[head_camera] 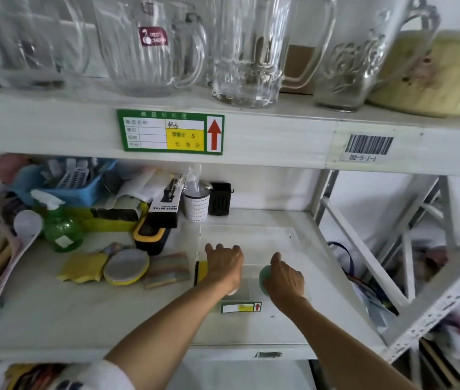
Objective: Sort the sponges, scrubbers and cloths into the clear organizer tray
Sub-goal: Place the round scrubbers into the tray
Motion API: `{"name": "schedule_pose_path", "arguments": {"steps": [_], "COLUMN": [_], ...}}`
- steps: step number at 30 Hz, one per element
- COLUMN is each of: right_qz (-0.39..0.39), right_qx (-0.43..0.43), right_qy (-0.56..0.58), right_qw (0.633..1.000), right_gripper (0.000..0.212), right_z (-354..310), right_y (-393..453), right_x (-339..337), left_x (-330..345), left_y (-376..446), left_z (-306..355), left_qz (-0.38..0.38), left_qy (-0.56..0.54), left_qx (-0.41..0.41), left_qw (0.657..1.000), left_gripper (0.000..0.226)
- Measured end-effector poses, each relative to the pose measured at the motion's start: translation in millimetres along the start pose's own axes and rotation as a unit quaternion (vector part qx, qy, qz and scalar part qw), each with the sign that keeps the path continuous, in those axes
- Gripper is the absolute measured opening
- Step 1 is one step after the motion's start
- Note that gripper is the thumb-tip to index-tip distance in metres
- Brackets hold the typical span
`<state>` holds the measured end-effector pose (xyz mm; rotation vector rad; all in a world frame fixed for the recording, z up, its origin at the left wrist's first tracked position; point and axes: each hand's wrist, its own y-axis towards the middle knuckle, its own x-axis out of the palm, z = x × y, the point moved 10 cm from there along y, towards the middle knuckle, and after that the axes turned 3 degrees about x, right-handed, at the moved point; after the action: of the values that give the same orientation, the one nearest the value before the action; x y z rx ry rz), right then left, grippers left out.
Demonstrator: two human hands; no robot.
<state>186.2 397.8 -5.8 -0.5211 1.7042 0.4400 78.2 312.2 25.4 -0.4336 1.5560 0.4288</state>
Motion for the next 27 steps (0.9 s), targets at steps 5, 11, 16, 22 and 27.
{"name": "schedule_pose_path", "arguments": {"steps": [5, 11, 16, 22, 27], "right_qz": [-0.003, 0.017, 0.013, 0.093, 0.171], "right_qx": [-0.015, -0.021, -0.03, -0.047, -0.111], "right_qy": [-0.075, -0.143, -0.176, -0.142, -0.046], "right_qw": [0.997, 0.989, 0.984, 0.984, 0.978], "right_gripper": [0.033, 0.038, 0.035, 0.028, 0.021], "right_z": [-1, -4, -8, -34, -104], "right_y": [2, 5, 3, 10, 11], "right_x": [9, 3, 0, -29, -66], "left_x": [3, 3, 11, -4, -25], "left_y": [-2, -1, 1, 3, -2], "left_z": [3, 3, 2, -13, -59], "left_qz": [-0.007, 0.013, 0.0, 0.06, 0.164], "left_qy": [0.056, 0.085, 0.087, -0.066, -0.139], "left_qx": [0.002, -0.007, 0.001, 0.01, -0.033], "left_qw": [0.998, 0.996, 0.996, 0.996, 0.976], "left_gripper": [0.036, 0.031, 0.019, 0.032, 0.028]}}
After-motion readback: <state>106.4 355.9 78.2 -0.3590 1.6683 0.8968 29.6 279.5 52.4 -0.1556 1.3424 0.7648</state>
